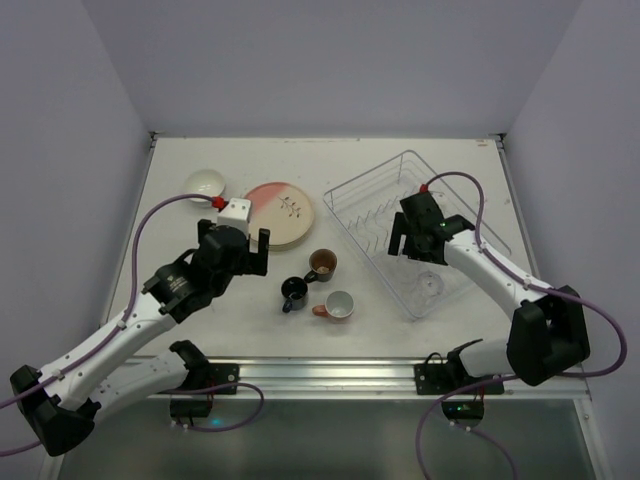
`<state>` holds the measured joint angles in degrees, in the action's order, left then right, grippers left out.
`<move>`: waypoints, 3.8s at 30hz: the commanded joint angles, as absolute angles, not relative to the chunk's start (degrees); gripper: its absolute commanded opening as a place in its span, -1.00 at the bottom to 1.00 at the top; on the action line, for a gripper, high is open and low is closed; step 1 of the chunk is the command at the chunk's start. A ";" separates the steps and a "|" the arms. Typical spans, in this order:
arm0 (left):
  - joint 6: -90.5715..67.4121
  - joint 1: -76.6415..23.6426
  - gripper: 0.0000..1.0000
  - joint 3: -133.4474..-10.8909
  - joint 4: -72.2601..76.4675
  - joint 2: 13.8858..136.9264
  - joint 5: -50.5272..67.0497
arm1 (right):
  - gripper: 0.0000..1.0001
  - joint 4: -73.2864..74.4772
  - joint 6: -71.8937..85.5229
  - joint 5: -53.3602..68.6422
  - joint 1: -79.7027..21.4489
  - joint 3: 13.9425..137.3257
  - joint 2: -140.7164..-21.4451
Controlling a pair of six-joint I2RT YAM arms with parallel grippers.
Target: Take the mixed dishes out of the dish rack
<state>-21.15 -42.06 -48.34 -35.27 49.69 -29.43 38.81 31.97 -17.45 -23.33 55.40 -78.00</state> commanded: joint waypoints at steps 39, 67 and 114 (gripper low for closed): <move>-18.72 -41.92 1.00 -47.90 -32.43 48.95 -25.93 | 0.12 36.56 29.10 -18.55 -24.87 59.76 -82.27; -20.30 -41.92 1.00 -48.60 -33.22 46.41 -29.88 | -1.00 35.68 21.79 -14.85 -24.87 59.15 -68.91; -46.50 -60.91 -0.48 -41.92 54.75 62.84 24.08 | -1.00 -9.57 31.11 43.59 -24.79 42.89 -29.71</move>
